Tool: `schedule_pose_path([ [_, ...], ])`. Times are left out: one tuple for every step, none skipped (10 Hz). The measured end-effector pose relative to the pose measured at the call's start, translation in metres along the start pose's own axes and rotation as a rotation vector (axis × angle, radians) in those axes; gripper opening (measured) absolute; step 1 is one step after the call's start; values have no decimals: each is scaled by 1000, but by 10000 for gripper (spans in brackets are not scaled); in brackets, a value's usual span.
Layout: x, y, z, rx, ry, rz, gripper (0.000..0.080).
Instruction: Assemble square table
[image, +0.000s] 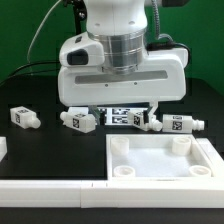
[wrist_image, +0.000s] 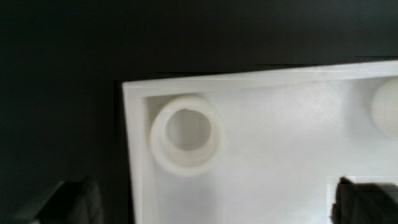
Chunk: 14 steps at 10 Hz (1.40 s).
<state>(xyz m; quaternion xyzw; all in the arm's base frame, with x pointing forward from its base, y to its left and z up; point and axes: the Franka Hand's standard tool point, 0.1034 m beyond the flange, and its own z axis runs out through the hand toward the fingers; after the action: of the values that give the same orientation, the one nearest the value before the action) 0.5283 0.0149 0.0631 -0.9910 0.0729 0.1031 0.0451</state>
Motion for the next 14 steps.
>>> schedule_pose_path([
  [-16, -16, 5, 9, -20, 54, 649],
  [-29, -32, 9, 12, -36, 105, 649],
  [-35, -45, 10, 10, -41, 95, 649],
  [-34, -43, 10, 11, -41, 91, 649],
  [-33, -40, 11, 10, -42, 95, 649],
  [-33, -41, 11, 10, -42, 95, 649],
  [-33, -41, 11, 10, -42, 94, 649],
  [-34, -41, 12, 10, -44, 98, 649],
  [-46, -48, 17, 35, -50, 237, 649],
  [-64, -56, 21, 48, -66, 333, 649],
  [-70, -65, 20, 46, -70, 369, 649],
  [-65, -65, 17, 70, -68, 400, 649],
  [-64, -64, 17, 73, -68, 404, 649],
  [-65, -65, 17, 73, -69, 403, 649],
])
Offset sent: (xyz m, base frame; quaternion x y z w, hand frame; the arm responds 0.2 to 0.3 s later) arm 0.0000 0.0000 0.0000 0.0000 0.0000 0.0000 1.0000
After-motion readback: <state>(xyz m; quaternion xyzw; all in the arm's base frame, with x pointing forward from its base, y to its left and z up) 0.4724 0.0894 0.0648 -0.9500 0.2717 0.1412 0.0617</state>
